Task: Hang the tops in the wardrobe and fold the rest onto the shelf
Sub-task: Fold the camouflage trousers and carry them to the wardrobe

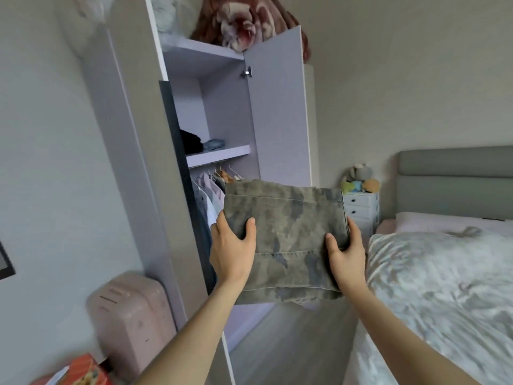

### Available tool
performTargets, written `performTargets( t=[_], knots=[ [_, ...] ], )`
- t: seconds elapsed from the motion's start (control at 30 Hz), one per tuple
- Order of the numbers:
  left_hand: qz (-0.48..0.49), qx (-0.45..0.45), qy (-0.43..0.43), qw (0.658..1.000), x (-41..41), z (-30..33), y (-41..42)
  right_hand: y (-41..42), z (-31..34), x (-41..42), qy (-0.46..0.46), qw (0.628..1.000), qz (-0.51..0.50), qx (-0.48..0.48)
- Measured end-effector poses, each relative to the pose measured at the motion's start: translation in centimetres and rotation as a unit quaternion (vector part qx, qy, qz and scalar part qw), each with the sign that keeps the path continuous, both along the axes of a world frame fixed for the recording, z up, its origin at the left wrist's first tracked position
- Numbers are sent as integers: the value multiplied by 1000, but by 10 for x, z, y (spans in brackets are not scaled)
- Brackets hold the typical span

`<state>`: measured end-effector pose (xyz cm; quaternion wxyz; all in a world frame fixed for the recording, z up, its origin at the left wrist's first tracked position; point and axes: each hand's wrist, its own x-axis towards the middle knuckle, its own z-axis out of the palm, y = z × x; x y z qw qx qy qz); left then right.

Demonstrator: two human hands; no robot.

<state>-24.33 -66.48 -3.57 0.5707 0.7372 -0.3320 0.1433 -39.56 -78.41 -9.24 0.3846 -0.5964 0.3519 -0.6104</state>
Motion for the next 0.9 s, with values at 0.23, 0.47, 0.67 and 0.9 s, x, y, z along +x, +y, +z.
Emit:
performTargets(
  t=[0.23,0.47,0.67,0.9],
  knots=[
    [6,-31,2,999,73,34,-6,-19,48,77,-1,999,1,-36],
    [-5,-49,-8,999,114,52,-43,-62,72,121,-11,998,-14,-64],
    [-2,-44,-22,999,153,57,-105,-119,74,157,-27,997,-18,-72],
    [7,-44,3,999,212,43,-235,-243,72,215,6,996,-28,-87]
  ],
)
